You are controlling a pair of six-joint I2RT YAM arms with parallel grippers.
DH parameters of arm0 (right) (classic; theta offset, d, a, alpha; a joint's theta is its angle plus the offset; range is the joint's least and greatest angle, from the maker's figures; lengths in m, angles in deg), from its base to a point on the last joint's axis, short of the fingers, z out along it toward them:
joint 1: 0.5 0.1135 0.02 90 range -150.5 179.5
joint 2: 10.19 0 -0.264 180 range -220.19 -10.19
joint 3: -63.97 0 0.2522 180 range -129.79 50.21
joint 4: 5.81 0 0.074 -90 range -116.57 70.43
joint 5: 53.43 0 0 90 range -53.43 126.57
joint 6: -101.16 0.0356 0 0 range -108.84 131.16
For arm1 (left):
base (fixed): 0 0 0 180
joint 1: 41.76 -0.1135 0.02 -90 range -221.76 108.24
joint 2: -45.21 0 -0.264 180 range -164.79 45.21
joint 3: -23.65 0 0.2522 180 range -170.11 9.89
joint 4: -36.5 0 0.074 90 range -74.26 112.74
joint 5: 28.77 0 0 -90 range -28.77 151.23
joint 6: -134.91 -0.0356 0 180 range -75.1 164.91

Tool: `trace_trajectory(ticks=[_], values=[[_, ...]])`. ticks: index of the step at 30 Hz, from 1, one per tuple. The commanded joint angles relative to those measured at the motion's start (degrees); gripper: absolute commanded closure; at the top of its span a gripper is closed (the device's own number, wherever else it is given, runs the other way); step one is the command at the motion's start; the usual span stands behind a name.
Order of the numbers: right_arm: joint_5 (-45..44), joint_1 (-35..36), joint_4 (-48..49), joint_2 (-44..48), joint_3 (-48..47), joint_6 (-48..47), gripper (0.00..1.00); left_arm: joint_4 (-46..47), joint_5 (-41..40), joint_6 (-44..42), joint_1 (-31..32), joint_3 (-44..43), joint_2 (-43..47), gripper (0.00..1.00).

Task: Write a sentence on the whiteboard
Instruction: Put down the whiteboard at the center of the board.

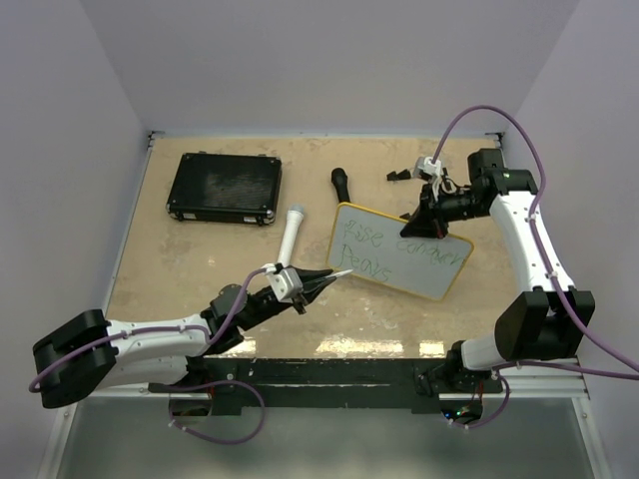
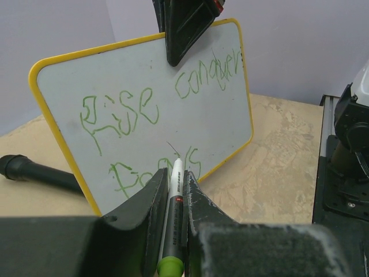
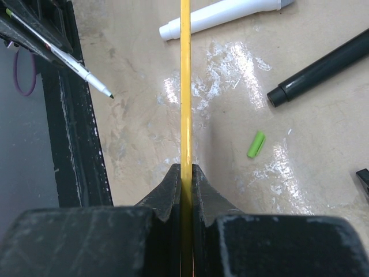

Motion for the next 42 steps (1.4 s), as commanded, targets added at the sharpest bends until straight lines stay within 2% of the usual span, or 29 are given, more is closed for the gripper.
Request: trace_trajectory(ticks=[1,13,24,27,29,34,36,42], values=[[5.2,0.2,-1.6,1.4,-3.7,0.6,1.0,2.8,-1.0,-0.7,0.2,-2.5,1.3,1.0],[5.5,-1.5,-1.3,0.7,-4.5,1.7,1.0,2.6,-0.9,-0.7,0.4,-2.9,0.3,1.0],[6.0,-2.4,-2.0,-2.0,-10.5,3.6,1.0,3.0,-1.3,-0.8,0.3,-2.5,0.8,1.0],[5.1,-2.7,1.2,-2.6,-12.4,8.0,1.0,0.0,-3.8,-1.0,-0.3,-2.7,2.7,1.0],[3.1,-2.9,4.5,-2.6,-14.4,14.4,1.0,-2.7,-3.7,0.1,-1.5,-2.9,3.8,1.0],[-4.4,-2.9,24.1,-2.1,-16.8,36.1,1.0,-6.4,-4.6,0.8,-4.9,-2.3,8.3,1.0],[-8.2,-2.9,30.0,-2.5,-17.4,40.3,1.0,-7.8,-5.1,0.7,-5.0,-2.2,9.9,1.0],[-14.0,-3.8,36.7,-6.1,-22.0,48.8,1.0,-9.5,-6.4,0.8,-5.0,-0.2,12.7,1.0]])
